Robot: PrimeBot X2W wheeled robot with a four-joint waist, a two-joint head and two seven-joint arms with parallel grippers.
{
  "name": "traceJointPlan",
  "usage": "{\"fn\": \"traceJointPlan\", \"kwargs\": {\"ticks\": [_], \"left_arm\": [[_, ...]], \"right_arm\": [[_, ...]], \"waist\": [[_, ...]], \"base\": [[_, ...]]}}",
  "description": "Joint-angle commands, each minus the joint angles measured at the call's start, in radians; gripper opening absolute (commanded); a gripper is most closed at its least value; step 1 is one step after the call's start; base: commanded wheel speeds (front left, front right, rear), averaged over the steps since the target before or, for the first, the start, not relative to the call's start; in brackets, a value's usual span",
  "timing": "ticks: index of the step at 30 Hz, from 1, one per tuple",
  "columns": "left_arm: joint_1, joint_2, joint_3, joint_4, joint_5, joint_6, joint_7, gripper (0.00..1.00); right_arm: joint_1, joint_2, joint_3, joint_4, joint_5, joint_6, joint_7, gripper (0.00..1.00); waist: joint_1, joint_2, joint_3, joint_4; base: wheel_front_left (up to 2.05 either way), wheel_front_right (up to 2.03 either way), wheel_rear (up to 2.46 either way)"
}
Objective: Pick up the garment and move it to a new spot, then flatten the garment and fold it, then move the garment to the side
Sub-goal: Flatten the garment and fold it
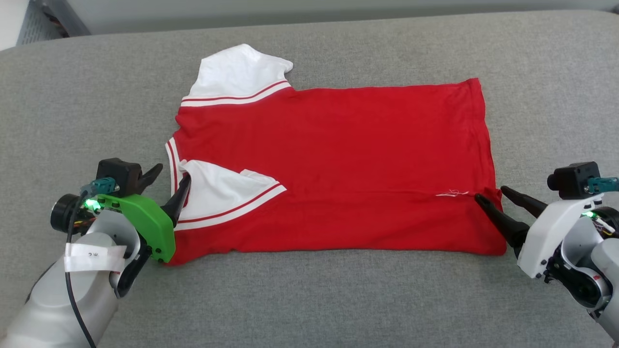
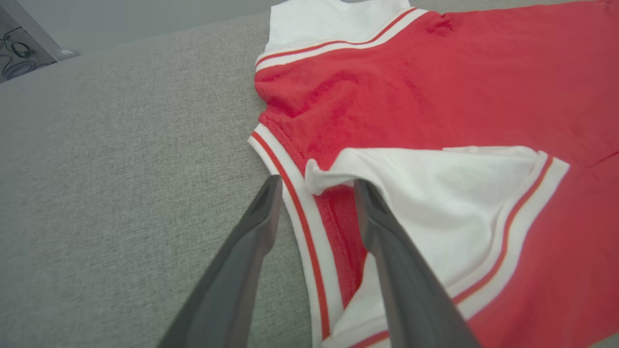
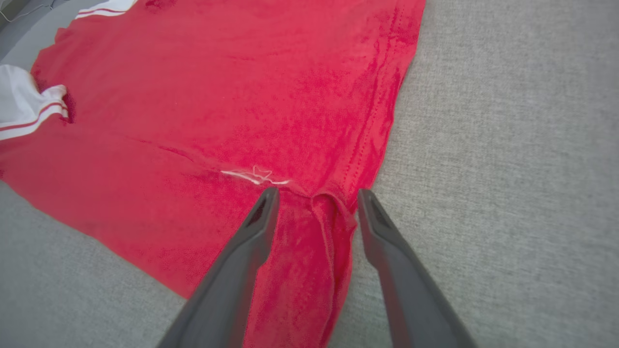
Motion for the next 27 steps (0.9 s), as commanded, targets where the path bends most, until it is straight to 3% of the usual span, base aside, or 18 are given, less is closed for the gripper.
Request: {"fn": "traceJointPlan", "kwargs": {"ticks": [1,6,19,27], "left_arm": [[-0.027,0.012,-0.002,-0.002,0.005,-0.003,-0.004,1.0],[-0.066,0.059,-0.044,-0.044,-0.012,-0.003,0.086,1.0],[-0.148,0.174,-0.206,-0.232,-0.321,-0.003,0.727,1.0],[-0.136,0.165,-0.247,-0.198,-0.348,0.004,0.837,1.0]], "right_arm": [[0.021,-0.009,-0.007,-0.01,0.006,-0.001,-0.014,1.0],[0.076,-0.038,-0.041,-0.054,-0.011,-0.001,-0.042,1.0],[0.129,-0.021,-0.127,-0.146,-0.073,-0.001,0.022,1.0],[0.123,0.001,-0.154,-0.174,-0.101,-0.001,0.058,1.0]], "waist": [[-0.0001,-0.0001,-0.039,0.021],[-0.0001,-0.0001,-0.092,0.043],[-0.0001,-0.0001,-0.113,0.045],[-0.0001,-0.0001,-0.073,0.002]], "base": [[0.0,0.0,0.0],[0.0,0.0,0.0],[0.0,0.0,0.0],[0.0,0.0,0.0]]}}
